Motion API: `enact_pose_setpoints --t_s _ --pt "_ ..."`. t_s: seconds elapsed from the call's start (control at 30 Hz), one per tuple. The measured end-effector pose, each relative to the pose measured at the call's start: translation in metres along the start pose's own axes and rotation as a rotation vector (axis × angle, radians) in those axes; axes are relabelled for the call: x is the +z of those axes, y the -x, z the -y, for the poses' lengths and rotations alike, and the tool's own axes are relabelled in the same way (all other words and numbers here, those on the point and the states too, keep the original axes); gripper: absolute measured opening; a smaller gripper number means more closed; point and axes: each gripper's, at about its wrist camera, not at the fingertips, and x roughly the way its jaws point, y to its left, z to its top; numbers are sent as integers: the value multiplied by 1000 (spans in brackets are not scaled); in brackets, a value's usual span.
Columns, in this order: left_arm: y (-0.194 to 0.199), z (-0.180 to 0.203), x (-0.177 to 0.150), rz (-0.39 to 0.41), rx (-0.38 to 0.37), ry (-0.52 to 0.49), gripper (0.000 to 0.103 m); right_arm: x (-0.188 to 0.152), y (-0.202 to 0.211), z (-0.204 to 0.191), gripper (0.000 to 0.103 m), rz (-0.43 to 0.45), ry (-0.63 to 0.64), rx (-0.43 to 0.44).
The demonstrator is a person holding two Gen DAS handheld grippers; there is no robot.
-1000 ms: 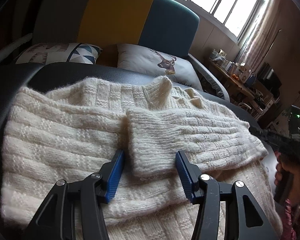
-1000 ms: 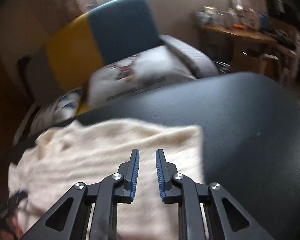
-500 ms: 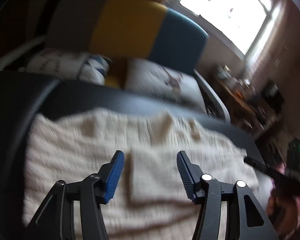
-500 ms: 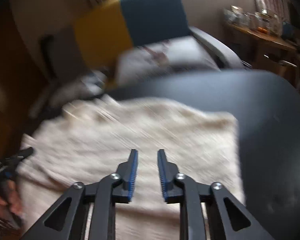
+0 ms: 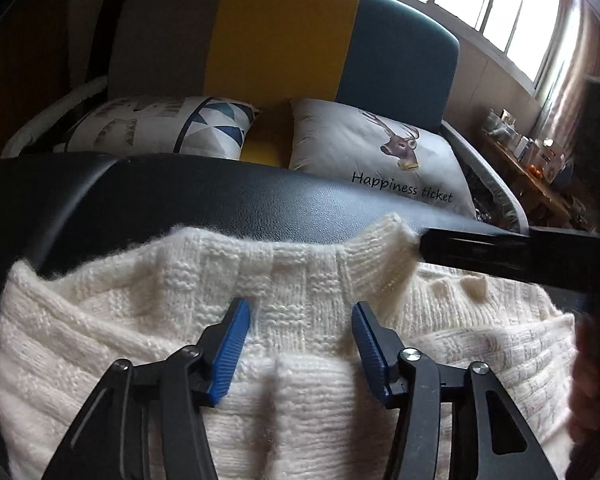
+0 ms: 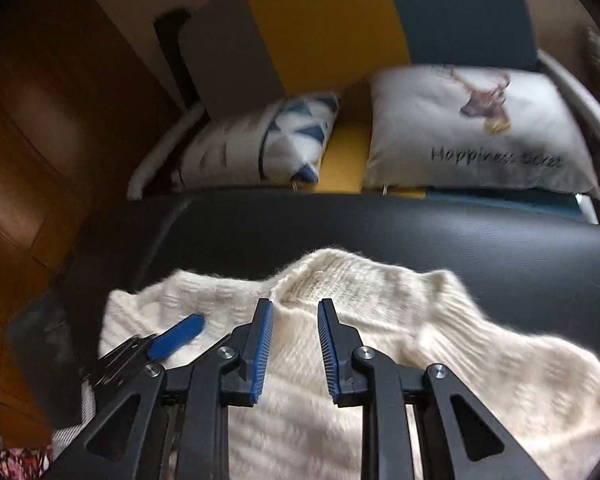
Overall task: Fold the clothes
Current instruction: 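Release the folded side with the right gripper and withdraw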
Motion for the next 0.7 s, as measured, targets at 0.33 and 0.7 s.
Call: enact_pose_setpoints --t_s 0.33,0.7 --pt "1 -2 -5 13 -54 10 67 5 -42 10 6 -19 -107 99" --pt "-2 1 -6 14 -42 -12 71 14 -42 27 23 62 -158 121"
